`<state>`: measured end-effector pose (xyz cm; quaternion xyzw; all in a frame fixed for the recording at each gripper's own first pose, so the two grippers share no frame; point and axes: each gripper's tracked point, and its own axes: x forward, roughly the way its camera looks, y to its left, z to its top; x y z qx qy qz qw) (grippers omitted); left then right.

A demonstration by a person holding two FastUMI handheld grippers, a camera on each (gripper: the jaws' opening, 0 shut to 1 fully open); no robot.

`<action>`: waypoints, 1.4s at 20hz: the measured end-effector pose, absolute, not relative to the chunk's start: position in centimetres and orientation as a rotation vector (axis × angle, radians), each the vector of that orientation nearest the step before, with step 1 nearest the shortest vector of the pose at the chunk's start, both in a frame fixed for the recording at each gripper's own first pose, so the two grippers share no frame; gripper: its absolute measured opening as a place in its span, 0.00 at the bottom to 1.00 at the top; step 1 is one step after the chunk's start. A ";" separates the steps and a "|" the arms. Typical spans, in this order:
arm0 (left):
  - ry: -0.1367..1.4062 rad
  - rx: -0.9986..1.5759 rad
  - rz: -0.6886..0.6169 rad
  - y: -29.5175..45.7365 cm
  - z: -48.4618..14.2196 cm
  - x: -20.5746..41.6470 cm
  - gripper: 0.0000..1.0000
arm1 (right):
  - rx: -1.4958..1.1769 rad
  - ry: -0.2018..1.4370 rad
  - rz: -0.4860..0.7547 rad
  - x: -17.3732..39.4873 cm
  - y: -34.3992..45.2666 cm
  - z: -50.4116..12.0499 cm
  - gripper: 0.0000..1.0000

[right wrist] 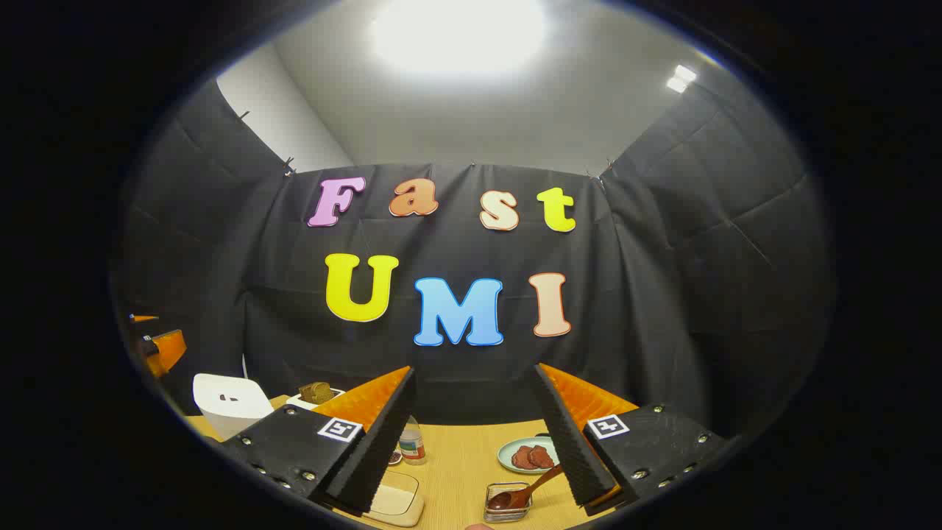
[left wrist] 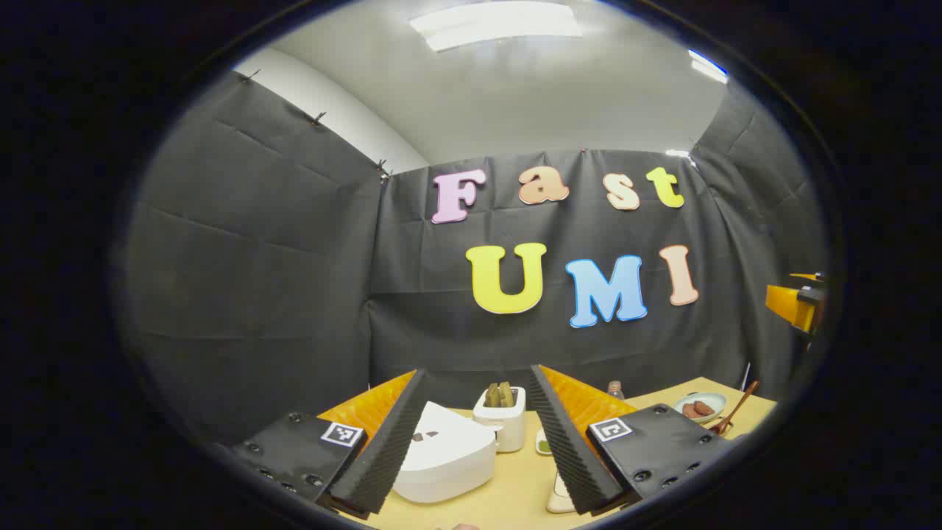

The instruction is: Close the left gripper, press the button to open the rice cooker; take a wooden spoon from the chopstick holder with the right hand, scoop a spoonful of rice and pour it into the rice cooker, then put the wooden spoon back into the chopstick holder.

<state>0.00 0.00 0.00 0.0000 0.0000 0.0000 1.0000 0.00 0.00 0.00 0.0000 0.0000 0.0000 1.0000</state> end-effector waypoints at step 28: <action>0.023 -0.004 -0.048 -0.1 -0.3 1.0 0.75 | -0.031 -0.001 0.004 -0.4 -1.0 -1.1 0.95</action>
